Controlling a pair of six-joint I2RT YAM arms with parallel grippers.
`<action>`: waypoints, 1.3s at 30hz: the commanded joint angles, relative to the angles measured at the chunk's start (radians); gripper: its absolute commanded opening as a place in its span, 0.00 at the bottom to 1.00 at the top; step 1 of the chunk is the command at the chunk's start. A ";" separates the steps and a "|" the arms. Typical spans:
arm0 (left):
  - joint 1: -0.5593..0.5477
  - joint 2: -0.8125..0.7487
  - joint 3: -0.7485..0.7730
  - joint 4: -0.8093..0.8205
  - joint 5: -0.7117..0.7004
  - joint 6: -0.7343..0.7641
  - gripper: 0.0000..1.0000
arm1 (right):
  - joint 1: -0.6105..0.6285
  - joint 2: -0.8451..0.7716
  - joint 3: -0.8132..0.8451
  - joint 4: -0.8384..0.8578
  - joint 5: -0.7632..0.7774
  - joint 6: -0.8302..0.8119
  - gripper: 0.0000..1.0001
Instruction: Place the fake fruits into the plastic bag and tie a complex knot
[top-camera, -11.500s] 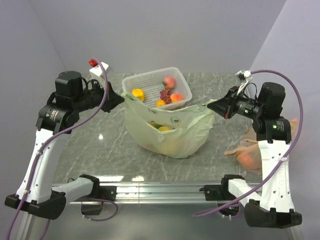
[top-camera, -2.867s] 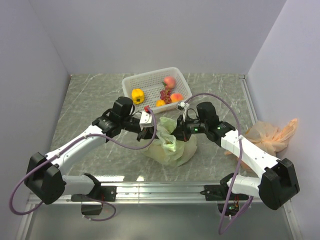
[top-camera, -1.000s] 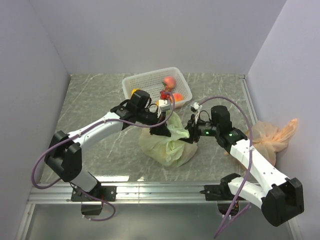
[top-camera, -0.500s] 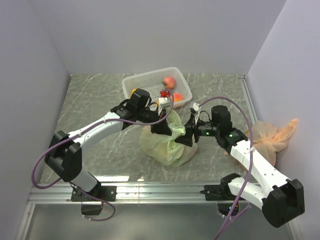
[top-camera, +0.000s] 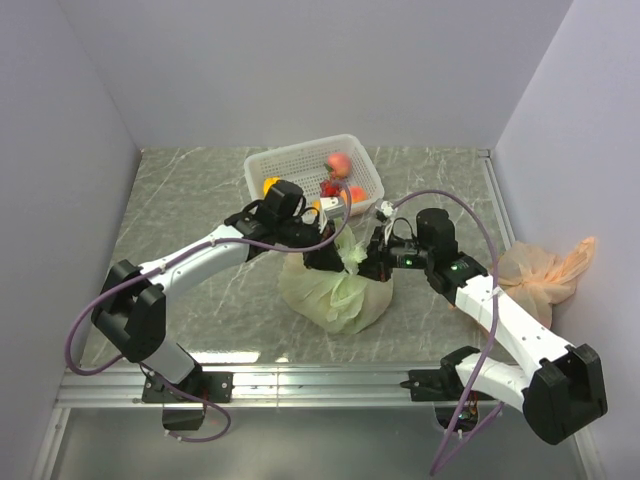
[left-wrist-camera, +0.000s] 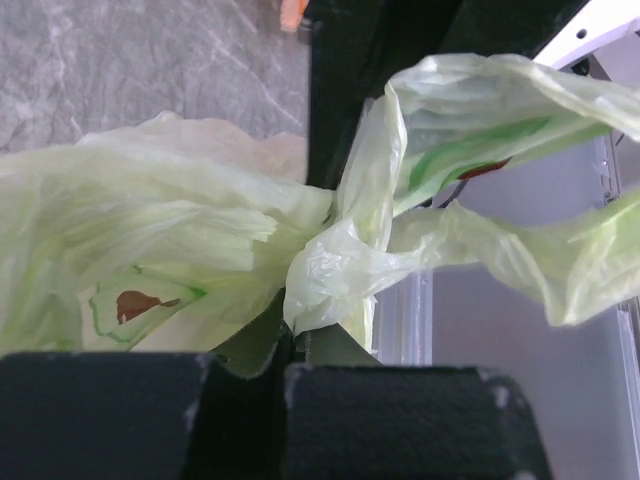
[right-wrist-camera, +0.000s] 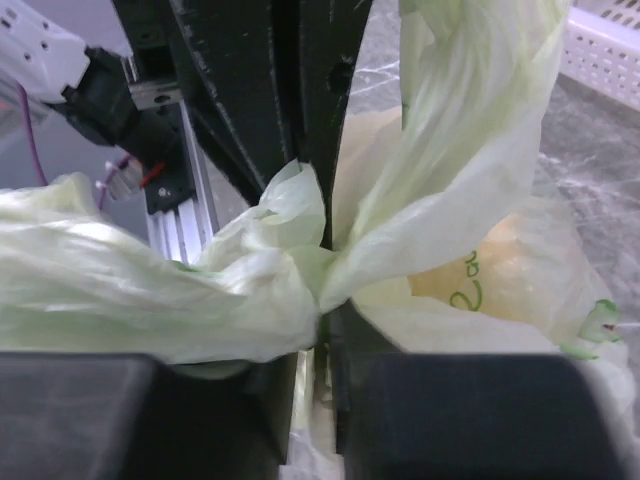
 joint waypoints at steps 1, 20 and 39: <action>-0.009 -0.019 0.014 -0.001 -0.004 0.020 0.01 | 0.010 0.003 0.037 0.059 -0.006 -0.008 0.07; 0.173 -0.155 0.242 -0.343 -0.114 0.306 0.61 | 0.004 0.000 0.074 -0.068 -0.059 -0.190 0.00; 0.173 0.009 0.350 -0.336 0.008 0.010 0.48 | 0.027 0.005 0.099 -0.112 0.026 -0.299 0.00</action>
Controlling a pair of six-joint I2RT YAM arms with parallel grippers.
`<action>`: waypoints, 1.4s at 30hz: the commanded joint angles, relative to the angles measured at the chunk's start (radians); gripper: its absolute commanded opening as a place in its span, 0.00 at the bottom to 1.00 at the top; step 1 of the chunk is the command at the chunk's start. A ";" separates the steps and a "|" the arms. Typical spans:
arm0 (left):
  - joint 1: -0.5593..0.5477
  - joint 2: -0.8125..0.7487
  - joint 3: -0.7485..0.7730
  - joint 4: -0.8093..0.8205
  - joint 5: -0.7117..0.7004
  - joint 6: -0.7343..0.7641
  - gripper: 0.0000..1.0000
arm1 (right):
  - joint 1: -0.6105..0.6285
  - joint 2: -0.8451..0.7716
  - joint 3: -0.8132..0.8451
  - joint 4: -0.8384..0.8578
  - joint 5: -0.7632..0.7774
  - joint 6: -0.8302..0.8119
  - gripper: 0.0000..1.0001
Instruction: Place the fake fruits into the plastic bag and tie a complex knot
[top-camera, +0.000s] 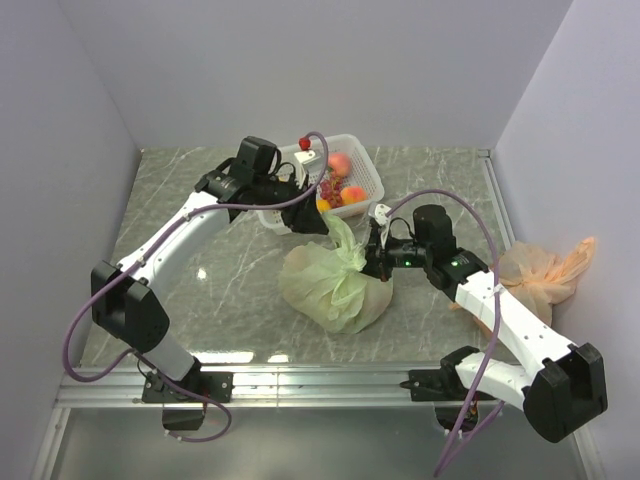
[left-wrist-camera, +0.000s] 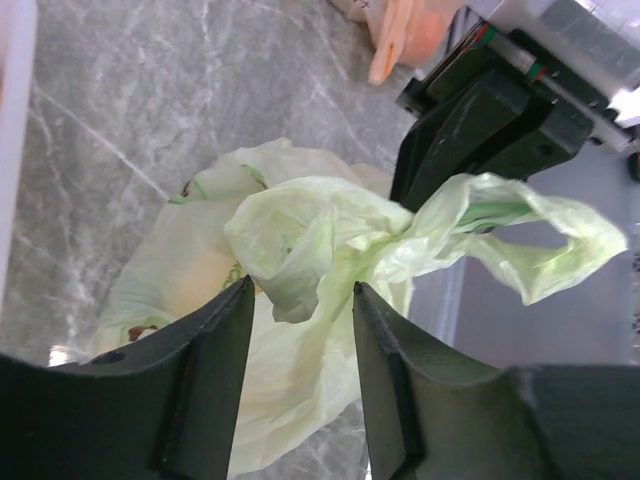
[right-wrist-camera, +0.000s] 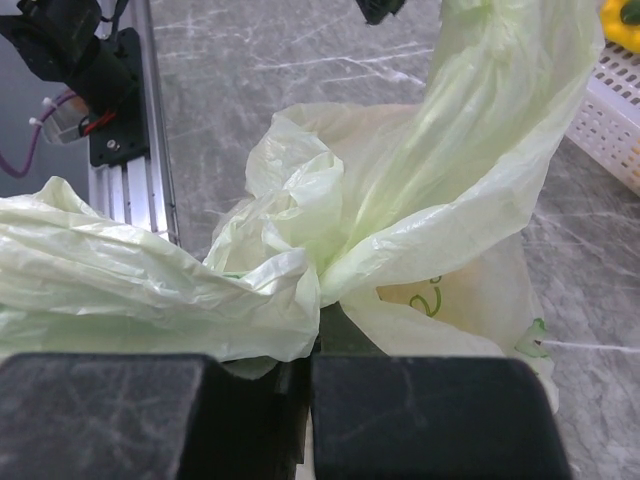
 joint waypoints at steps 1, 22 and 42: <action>-0.001 -0.031 0.001 0.050 0.069 -0.098 0.50 | 0.012 -0.009 0.038 0.008 0.016 -0.033 0.00; 0.009 0.060 0.059 0.033 0.084 -0.215 0.57 | 0.028 -0.035 0.017 -0.006 0.036 -0.056 0.00; 0.040 0.081 0.079 0.046 0.141 -0.270 0.51 | 0.034 -0.038 0.007 -0.021 0.027 -0.070 0.00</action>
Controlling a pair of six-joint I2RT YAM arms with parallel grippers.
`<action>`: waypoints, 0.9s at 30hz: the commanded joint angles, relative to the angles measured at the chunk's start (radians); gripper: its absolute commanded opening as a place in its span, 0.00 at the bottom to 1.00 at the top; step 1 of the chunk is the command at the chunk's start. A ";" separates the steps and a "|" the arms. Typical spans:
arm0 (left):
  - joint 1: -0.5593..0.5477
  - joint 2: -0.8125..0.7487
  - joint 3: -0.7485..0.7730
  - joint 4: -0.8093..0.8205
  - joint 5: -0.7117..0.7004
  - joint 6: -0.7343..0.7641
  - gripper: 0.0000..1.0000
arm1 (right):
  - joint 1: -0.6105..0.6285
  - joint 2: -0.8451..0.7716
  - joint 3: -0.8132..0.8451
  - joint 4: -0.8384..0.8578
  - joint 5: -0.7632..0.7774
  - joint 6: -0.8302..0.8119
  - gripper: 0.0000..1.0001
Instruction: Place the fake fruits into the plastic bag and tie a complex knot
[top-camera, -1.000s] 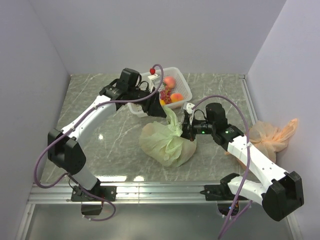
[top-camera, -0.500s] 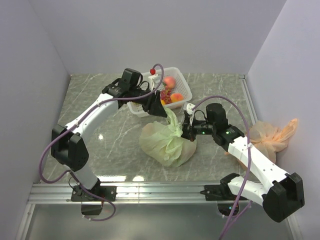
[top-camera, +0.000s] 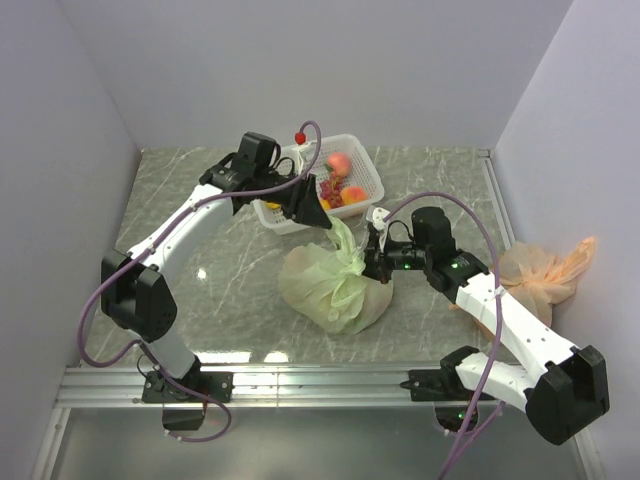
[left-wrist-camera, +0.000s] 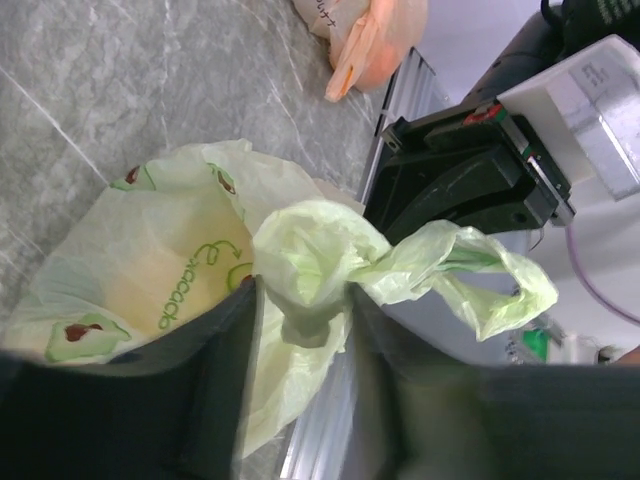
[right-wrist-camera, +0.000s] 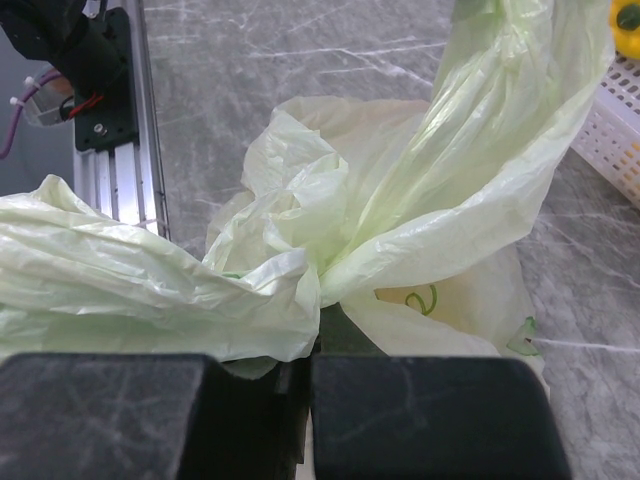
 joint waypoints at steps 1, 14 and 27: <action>0.003 0.004 0.040 0.017 0.045 -0.007 0.40 | 0.010 -0.020 0.010 0.008 -0.005 -0.017 0.00; -0.036 -0.234 -0.147 0.075 0.047 0.194 0.00 | 0.010 0.034 0.016 0.120 0.118 0.301 0.00; -0.344 -0.370 -0.427 0.181 -0.376 0.098 0.00 | 0.002 0.039 0.020 0.149 0.294 0.632 0.00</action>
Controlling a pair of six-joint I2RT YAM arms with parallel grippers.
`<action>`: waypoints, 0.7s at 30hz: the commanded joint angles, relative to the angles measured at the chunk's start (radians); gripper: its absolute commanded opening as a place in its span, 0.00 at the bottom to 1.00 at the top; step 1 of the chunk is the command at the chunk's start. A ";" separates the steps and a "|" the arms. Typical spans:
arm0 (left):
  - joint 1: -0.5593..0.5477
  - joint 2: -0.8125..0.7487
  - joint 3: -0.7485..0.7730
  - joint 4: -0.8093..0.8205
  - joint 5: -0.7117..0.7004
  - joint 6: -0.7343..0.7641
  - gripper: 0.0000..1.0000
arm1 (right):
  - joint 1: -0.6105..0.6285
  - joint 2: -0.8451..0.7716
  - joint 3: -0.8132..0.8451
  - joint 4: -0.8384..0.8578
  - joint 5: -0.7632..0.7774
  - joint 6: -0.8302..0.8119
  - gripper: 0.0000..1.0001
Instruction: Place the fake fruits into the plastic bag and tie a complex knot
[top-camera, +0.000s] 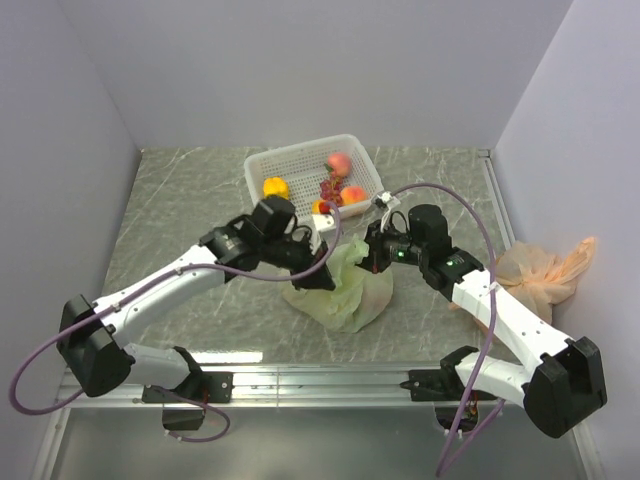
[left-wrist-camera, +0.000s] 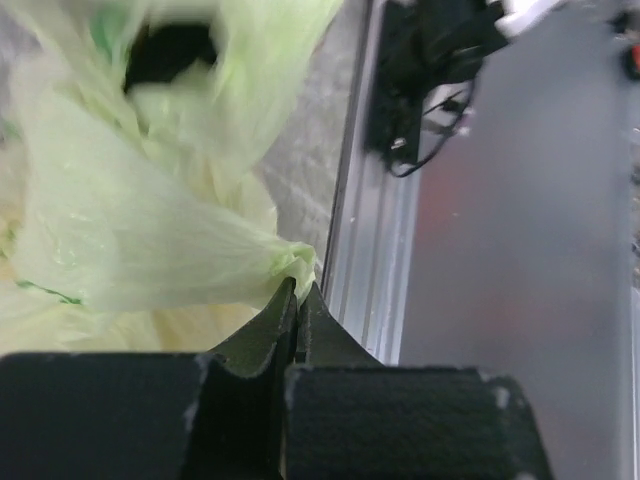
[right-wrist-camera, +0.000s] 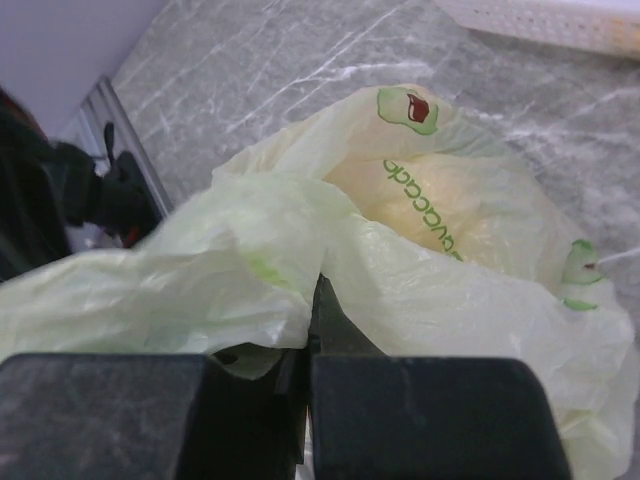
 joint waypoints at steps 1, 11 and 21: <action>-0.103 -0.001 -0.069 0.096 -0.217 -0.147 0.00 | -0.004 0.000 0.014 0.069 0.080 0.132 0.00; -0.179 0.155 -0.119 0.214 -0.663 -0.424 0.00 | -0.016 -0.069 -0.053 0.113 0.044 0.272 0.00; -0.124 0.169 -0.220 0.544 -0.677 -0.620 0.00 | -0.015 -0.155 -0.214 0.320 -0.070 0.471 0.00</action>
